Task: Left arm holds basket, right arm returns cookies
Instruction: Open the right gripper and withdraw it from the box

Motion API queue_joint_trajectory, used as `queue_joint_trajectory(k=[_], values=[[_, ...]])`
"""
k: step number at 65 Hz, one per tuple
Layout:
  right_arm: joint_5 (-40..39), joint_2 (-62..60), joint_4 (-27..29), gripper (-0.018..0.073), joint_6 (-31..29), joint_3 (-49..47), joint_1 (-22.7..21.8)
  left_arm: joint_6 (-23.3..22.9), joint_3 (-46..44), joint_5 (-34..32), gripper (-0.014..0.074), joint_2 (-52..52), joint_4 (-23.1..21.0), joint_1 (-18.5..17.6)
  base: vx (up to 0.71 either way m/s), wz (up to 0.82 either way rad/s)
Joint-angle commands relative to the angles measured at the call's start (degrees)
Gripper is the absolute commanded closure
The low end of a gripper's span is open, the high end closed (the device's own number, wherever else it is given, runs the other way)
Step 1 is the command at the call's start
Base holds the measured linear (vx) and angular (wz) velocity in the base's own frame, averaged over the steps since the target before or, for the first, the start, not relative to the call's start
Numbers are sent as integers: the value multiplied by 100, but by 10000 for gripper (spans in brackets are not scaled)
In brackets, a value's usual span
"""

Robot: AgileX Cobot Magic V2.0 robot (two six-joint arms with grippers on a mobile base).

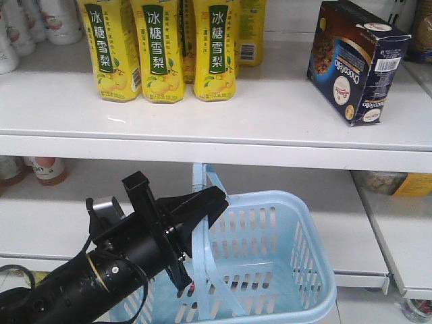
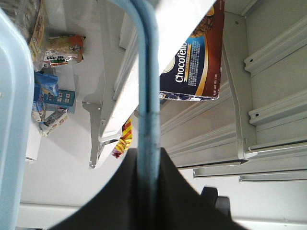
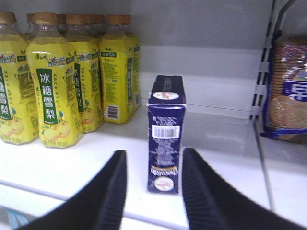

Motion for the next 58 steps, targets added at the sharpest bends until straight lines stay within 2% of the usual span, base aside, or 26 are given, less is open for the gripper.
queue_joint_trajectory(k=[1, 8, 31, 47, 58], values=[[65, -308, -234, 452, 8, -170, -8, 84, -212, -1666, 599, -235, -135, -27, 0, 0], [457, -696, -329, 576, 8, -170, -8, 84, -212, -1666, 599, -235, -135, -27, 0, 0], [1408, -1868, -682, 566, 8, -149, -8, 84, -212, -1666, 599, -235, -135, -27, 0, 0], [1007, -2832, -629, 565, 334, 888, -8, 84, -212, -1666, 599, -235, -135, -27, 0, 0], [851, -3388, -582, 565, 340, 1643, -8, 84, -212, -1666, 599, -235, -135, -27, 0, 0]])
